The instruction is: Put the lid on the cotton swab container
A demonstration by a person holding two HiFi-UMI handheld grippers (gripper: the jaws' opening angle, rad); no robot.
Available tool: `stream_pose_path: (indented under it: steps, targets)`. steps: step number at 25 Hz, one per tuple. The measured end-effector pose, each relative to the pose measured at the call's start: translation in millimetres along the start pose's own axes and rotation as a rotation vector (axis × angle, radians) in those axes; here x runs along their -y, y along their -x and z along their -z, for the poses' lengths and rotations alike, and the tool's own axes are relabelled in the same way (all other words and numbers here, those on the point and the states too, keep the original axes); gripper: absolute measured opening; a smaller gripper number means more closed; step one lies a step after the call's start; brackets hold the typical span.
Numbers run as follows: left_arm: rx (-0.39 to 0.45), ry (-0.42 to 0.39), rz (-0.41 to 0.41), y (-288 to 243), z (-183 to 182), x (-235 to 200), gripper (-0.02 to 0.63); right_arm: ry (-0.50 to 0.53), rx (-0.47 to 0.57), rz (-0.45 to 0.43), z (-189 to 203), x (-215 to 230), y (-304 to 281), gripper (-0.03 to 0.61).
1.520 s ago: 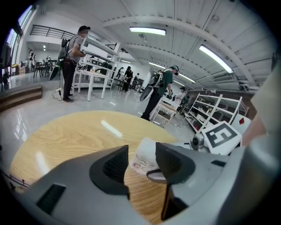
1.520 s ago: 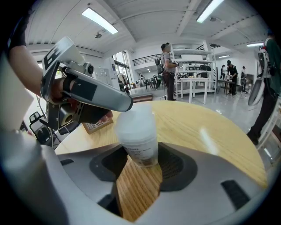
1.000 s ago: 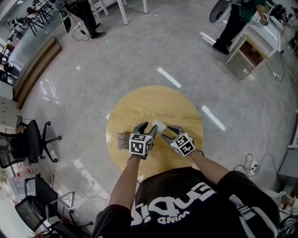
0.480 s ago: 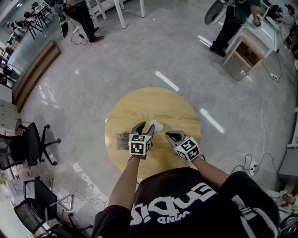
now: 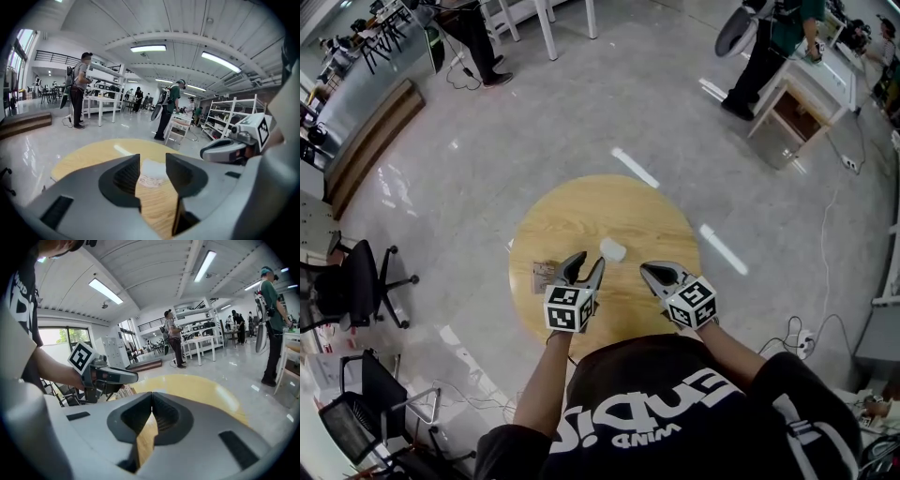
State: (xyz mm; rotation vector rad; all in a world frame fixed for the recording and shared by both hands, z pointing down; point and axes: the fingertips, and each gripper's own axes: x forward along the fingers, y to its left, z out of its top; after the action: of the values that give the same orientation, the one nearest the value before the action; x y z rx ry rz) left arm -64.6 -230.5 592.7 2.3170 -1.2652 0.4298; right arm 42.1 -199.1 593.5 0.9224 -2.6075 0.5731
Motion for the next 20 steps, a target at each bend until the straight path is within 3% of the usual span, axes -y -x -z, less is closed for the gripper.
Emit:
stream_pose_path:
  steps: [4, 8, 20]
  targets:
    - [0.044, 0.027, -0.004, 38.5, -4.7, 8.6, 0.079, -0.029, 0.052, 0.002, -15.1, -7.3, 27.8, 0.003]
    - [0.117, 0.081, -0.021, 79.1, -13.6, 10.7, 0.028, -0.045, 0.080, 0.018, -24.7, -13.0, 53.6, 0.003]
    - [0.263, 0.109, -0.171, 158.9, -11.9, 16.0, 0.011, 0.007, 0.152, 0.092, -49.9, -12.6, 94.9, 0.003]
